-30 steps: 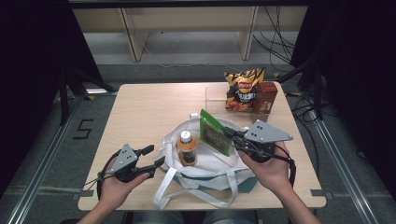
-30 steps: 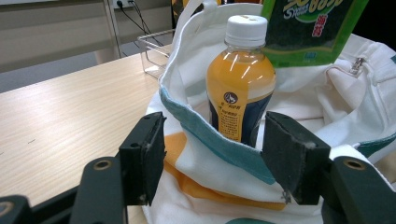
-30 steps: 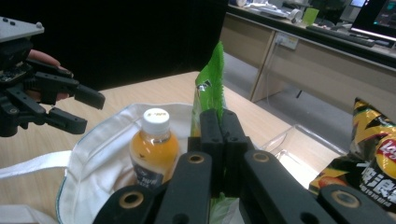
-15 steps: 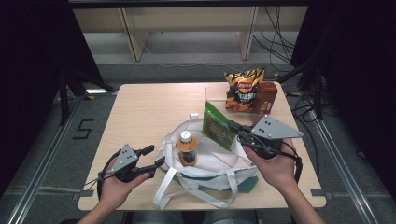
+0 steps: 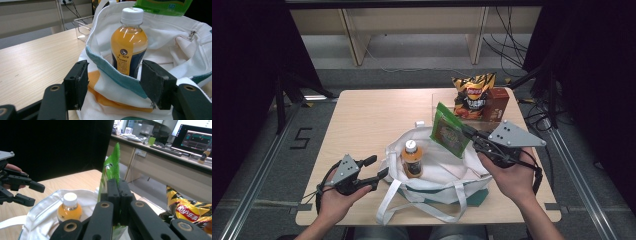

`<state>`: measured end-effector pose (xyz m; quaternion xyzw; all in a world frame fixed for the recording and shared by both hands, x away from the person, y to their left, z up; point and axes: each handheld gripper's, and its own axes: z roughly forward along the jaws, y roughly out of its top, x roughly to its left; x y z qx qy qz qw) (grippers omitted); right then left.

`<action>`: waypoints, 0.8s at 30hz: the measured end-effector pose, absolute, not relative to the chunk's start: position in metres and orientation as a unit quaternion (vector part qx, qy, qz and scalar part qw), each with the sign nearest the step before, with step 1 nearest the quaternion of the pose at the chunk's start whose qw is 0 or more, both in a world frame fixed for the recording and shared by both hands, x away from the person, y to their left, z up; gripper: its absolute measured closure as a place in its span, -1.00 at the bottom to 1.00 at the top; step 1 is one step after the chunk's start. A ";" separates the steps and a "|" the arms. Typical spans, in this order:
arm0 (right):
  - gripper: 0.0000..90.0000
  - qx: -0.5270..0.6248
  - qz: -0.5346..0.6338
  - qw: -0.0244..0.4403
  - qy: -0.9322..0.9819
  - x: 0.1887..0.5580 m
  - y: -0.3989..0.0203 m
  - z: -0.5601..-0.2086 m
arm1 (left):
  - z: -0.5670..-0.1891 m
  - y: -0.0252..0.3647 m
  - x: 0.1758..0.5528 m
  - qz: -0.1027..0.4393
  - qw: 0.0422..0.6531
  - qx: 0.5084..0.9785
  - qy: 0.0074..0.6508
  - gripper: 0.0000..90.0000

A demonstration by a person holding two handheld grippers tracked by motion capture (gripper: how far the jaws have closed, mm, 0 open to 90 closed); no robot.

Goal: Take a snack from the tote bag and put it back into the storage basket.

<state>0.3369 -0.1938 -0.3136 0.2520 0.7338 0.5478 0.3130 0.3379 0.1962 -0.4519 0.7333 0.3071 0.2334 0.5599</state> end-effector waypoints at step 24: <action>1.00 0.263 0.556 0.337 0.713 0.339 -0.207 -0.296 | -0.451 0.197 0.337 0.235 0.555 0.735 0.310 -0.14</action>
